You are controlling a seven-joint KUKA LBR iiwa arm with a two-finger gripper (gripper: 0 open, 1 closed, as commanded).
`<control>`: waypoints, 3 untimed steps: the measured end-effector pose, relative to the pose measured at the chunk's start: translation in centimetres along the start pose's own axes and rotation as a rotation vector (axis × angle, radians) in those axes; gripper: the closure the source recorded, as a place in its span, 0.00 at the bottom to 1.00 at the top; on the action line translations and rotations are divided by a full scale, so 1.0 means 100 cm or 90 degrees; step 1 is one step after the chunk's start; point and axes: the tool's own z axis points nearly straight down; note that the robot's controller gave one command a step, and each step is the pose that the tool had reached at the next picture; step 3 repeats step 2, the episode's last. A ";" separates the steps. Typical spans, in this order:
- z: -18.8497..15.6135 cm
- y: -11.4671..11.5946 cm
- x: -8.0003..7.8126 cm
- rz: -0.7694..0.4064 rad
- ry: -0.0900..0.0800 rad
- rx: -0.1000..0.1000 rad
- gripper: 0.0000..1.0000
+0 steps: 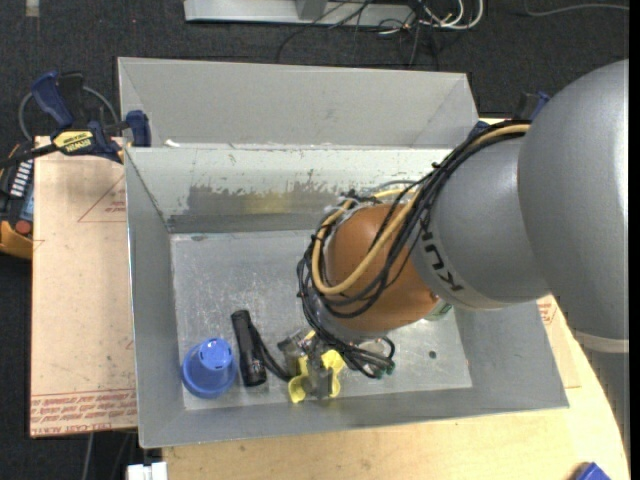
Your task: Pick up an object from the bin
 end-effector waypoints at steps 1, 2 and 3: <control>-0.006 0.001 0.001 0.000 0.004 -0.001 1.00; -0.024 0.002 0.003 0.000 0.008 -0.003 1.00; -0.024 0.002 0.003 0.000 0.008 -0.003 1.00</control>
Offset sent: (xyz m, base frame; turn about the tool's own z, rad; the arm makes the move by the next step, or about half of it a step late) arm 0.0000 0.0000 0.0164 0.0000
